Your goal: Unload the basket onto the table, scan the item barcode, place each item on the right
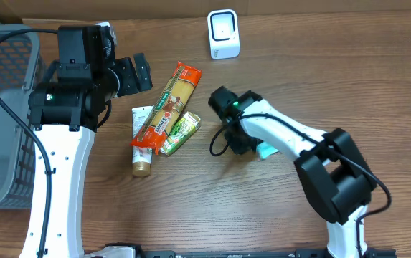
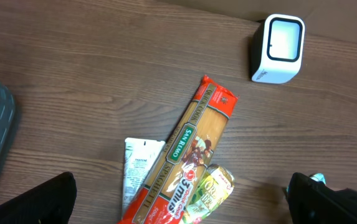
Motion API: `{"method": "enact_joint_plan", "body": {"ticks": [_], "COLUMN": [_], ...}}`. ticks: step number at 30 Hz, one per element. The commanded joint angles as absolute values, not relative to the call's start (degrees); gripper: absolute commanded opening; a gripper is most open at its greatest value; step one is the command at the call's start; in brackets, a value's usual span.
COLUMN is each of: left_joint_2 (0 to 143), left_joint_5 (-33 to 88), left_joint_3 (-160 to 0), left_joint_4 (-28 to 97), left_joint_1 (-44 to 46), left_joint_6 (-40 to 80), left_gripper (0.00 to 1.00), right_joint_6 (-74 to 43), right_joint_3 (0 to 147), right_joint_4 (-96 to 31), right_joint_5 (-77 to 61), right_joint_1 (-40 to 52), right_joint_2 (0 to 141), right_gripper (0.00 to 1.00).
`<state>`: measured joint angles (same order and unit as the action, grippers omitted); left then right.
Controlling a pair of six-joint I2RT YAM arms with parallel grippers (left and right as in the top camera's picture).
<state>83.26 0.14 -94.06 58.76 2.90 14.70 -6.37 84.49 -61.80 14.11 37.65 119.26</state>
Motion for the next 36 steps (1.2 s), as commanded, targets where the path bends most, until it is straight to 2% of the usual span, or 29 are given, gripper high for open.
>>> {"method": "enact_joint_plan", "body": {"ticks": [1, 6, 12, 18, 27, 33, 36], "left_joint_2": [83.24, 83.24, 83.24, 83.24, 83.24, 83.24, 83.24], "left_joint_5": [-0.62, -0.60, -0.60, -0.62, -0.60, -0.60, -0.60], "left_joint_3": [-94.54, -94.54, -94.54, -94.54, -94.54, -94.54, -94.54], "left_joint_4": [58.67, 58.67, 58.70, 58.67, 58.67, 58.70, 58.67], "left_joint_1": [3.03, 3.03, 3.03, 3.03, 3.03, 3.03, 3.03], "left_joint_6": [15.44, 15.44, 15.44, 15.44, 15.44, 15.44, 15.44], "left_gripper": [0.99, 1.00, 1.00, 1.00, 1.00, 0.99, 0.99], "right_joint_6": [-9.02, -8.99, -9.02, -8.60, 0.21, 0.54, 0.54], "right_joint_3": [85.45, 85.47, 88.77, 89.43, 83.13, 77.93, 76.23], "right_joint_4": [-61.93, -62.00, -64.97, -64.36, -55.31, -49.98, -47.99], "right_joint_5": [22.52, 22.46, 22.87, 31.73, 23.51, 21.93, 19.99], "right_joint_1": [37.39, 37.39, 37.87, 37.54, 31.90, 29.08, 28.51], "right_joint_2": [120.60, 120.57, 119.26, 117.91, 118.74, 118.74, 118.74], "right_gripper": [0.38, 0.40, 0.52, 0.67, 0.63, 0.62, 0.58]}}
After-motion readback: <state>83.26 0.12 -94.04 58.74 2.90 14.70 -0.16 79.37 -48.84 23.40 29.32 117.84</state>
